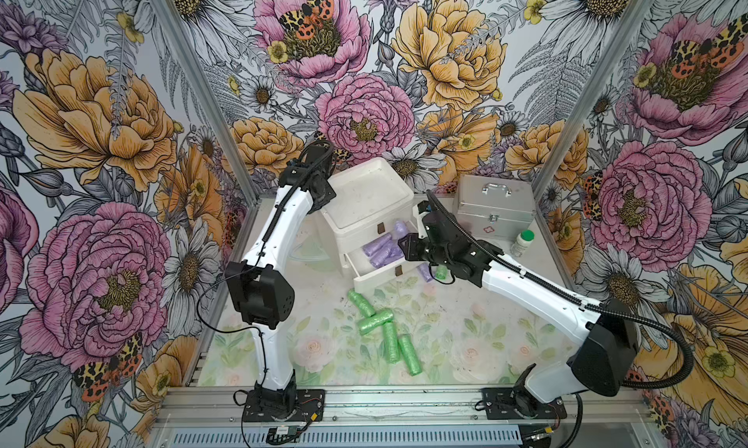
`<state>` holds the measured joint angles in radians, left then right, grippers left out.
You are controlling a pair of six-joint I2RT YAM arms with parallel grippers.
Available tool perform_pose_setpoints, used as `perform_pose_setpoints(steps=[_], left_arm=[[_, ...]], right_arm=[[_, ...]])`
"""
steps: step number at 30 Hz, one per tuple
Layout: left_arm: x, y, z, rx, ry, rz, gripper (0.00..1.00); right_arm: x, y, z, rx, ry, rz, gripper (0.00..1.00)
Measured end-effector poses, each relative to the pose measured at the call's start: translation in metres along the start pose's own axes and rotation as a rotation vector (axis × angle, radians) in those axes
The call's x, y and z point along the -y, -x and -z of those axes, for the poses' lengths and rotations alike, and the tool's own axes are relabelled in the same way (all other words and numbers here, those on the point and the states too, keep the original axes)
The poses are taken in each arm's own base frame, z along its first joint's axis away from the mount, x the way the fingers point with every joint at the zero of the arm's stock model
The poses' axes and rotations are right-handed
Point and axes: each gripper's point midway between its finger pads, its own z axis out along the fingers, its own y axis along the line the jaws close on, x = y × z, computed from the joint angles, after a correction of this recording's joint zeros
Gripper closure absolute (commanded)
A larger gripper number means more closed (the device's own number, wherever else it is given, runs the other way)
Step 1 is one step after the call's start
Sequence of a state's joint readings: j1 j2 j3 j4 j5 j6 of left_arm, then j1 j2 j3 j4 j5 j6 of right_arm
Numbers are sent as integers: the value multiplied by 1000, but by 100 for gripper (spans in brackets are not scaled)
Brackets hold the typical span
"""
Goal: Sort the rolls of trash bags by color and place them into the drawer
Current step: Place the roll of trash bags in the drawer.
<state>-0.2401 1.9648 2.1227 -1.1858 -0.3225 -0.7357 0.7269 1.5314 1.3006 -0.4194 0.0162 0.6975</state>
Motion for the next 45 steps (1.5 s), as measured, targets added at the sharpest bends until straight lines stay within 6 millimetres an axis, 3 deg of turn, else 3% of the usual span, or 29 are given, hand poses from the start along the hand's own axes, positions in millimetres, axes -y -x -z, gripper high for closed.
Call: perform_pose_setpoints(steps=[8, 13, 20, 23, 26, 29, 32, 35, 38, 45], left_arm=[[0, 0, 0, 1, 0, -1, 100], [0, 0, 0, -1, 2, -2, 100], [0, -1, 0, -1, 3, -2, 100], [0, -1, -1, -2, 4, -2, 100], [0, -1, -1, -2, 4, -2, 100], [0, -1, -1, -2, 4, -2, 100], [0, -1, -1, -2, 4, -2, 100], [0, -1, -1, -2, 4, -2, 100], [0, -1, -1, -1, 4, -2, 100], [0, -1, 0, 5, -3, 1, 100]], right_arm=[[-4, -15, -30, -47, -38, -107, 74], [-6, -18, -46, -64, -51, -157, 50], [-7, -15, -45, -58, -46, -174, 45], [-5, -8, -34, -37, -37, -167, 45], [13, -1, -9, 7, -49, -145, 44], [47, 3, 18, 60, -93, -122, 44], [85, -5, 31, 78, -165, -109, 44], [120, -30, 26, 28, -246, -90, 43], [143, -62, 13, -59, -295, -51, 41], [162, -97, -14, -139, -271, 132, 40]])
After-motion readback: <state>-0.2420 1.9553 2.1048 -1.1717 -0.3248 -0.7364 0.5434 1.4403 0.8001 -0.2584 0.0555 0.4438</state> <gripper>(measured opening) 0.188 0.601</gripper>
